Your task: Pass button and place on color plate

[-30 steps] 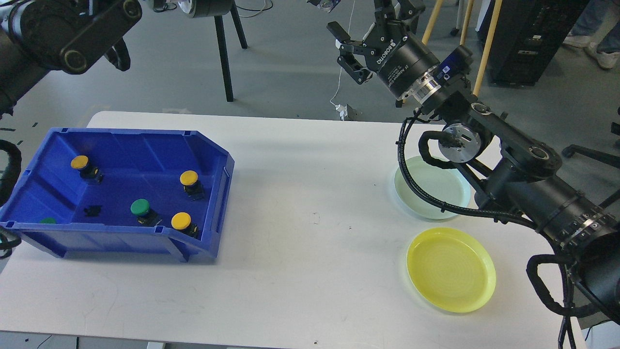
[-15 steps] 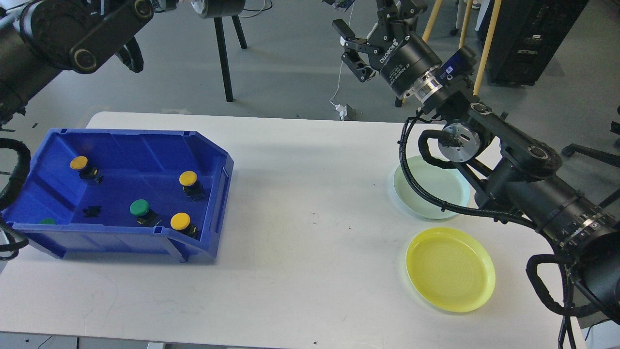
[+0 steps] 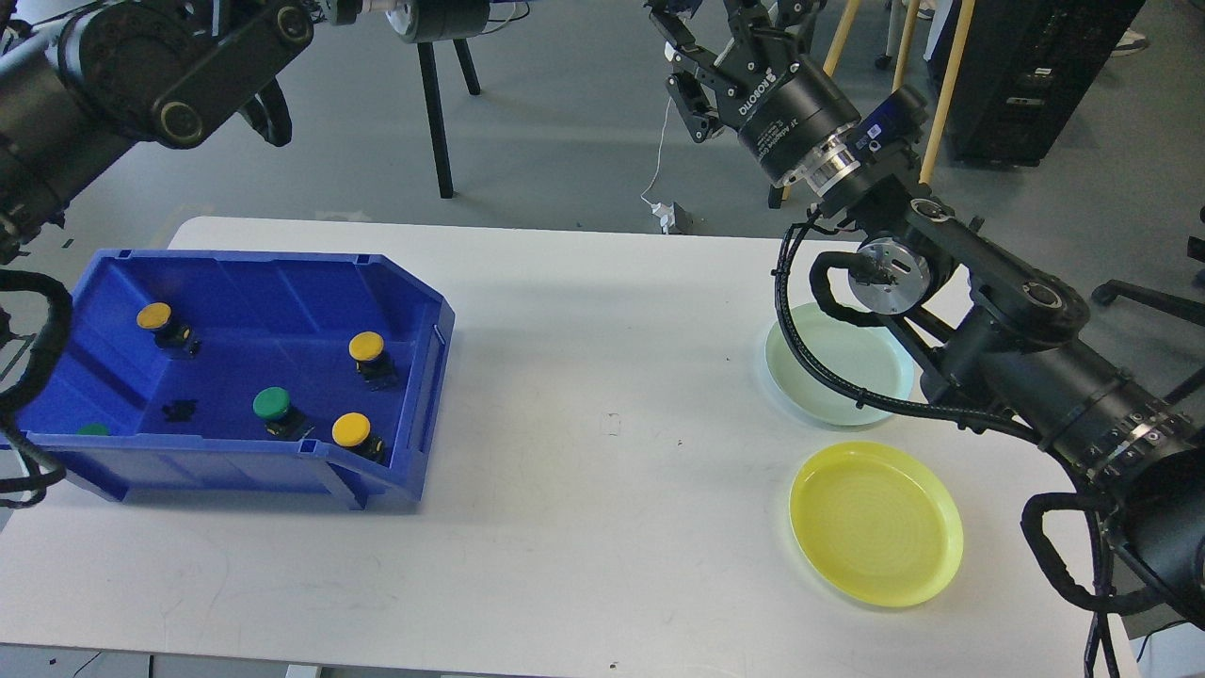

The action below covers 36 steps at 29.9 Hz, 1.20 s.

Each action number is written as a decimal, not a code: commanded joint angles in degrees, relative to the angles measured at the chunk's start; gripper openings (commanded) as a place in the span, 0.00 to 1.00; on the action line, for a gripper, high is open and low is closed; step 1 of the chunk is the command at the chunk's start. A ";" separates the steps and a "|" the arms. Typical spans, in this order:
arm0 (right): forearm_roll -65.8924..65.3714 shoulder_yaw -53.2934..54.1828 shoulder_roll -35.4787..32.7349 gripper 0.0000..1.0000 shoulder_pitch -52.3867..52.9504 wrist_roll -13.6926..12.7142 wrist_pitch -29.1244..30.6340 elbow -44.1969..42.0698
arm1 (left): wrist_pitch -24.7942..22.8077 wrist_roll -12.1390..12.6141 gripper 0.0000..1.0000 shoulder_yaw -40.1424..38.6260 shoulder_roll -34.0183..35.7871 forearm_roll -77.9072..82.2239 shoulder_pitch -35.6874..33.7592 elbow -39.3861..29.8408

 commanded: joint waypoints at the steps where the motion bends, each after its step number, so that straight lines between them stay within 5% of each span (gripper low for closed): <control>1: 0.00 -0.10 -0.09 0.47 -0.02 -0.17 -0.35 -0.27 | -0.02 0.04 0.26 0.00 0.03 -0.01 -0.07 -0.06; 8: 0.00 -0.19 -0.27 0.41 0.07 -0.26 -0.26 -0.27 | -0.02 0.04 0.26 0.00 -0.06 -0.01 -0.15 -0.14; 17: 0.00 -0.71 -0.62 0.13 -0.02 -0.44 0.00 -0.27 | -0.02 0.04 0.26 0.00 0.12 0.17 -0.07 -0.14; 27: 0.00 -0.71 -0.53 0.06 0.07 -0.35 0.09 -0.19 | -0.02 0.04 0.29 0.09 0.20 0.34 -0.07 -0.14; 31: 0.00 -0.71 -0.62 0.06 0.07 -0.35 0.26 -0.19 | -0.02 0.04 0.40 0.09 0.12 0.52 -0.07 -0.14; 36: 0.00 -0.71 -0.62 0.06 0.07 -0.35 0.35 -0.19 | -0.02 0.04 0.66 0.01 0.29 0.43 -0.07 -0.06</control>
